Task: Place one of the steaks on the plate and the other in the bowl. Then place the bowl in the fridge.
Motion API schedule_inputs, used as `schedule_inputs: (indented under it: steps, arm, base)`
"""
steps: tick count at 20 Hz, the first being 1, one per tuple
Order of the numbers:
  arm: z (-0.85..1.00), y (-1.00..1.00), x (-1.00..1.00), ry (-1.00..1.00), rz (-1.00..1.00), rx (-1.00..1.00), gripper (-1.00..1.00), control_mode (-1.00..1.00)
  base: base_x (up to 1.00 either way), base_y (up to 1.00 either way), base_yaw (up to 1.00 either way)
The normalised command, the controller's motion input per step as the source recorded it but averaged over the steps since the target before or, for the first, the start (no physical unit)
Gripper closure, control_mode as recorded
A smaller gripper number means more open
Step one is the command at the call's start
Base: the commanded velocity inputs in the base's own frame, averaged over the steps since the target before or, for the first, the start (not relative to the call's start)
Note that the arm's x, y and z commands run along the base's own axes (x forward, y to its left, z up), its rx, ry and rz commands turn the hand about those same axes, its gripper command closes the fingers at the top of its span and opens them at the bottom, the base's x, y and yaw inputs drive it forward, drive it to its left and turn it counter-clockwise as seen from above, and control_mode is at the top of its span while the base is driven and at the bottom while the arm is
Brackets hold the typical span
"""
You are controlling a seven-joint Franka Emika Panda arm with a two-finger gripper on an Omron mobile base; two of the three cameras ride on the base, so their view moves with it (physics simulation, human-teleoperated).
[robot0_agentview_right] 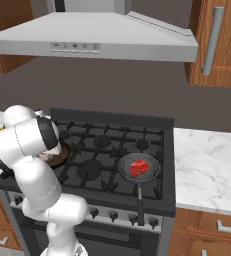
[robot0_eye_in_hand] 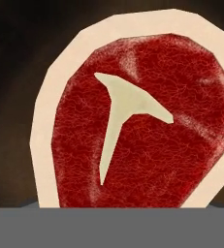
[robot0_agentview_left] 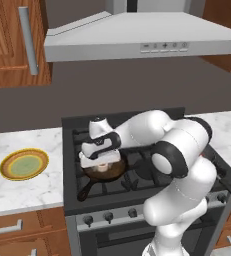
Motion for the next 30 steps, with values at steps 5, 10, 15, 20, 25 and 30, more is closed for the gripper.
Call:
schedule_inputs:
  steps: [5, 10, 15, 20, 25, 30]
  arm:
    - [0.51, -0.01, -0.26, -0.18, 0.0, 0.0, 1.0, -1.0]
    - [0.6, 0.08, 0.0, -0.02, 0.11, 0.08, 1.0, -1.0]
    - [0.36, 0.32, 0.0, 0.0, 0.23, 0.07, 1.0, -1.0]
    - [0.04, 0.74, 0.0, 0.0, 0.21, 0.0, 1.0, -1.0]
    - [0.02, 0.9, 0.0, 0.0, 0.19, -0.04, 1.0, -1.0]
    - [0.11, 0.77, 0.0, 0.0, 0.19, -0.02, 1.0, -1.0]
  base:
    - [0.0, 0.0, 0.0]
    - [0.0, 0.0, 0.0]
    - [0.0, 0.0, 0.0]
    - [0.0, 0.0, 0.0]
    - [0.0, 0.0, 0.0]
    - [0.0, 0.0, 0.0]
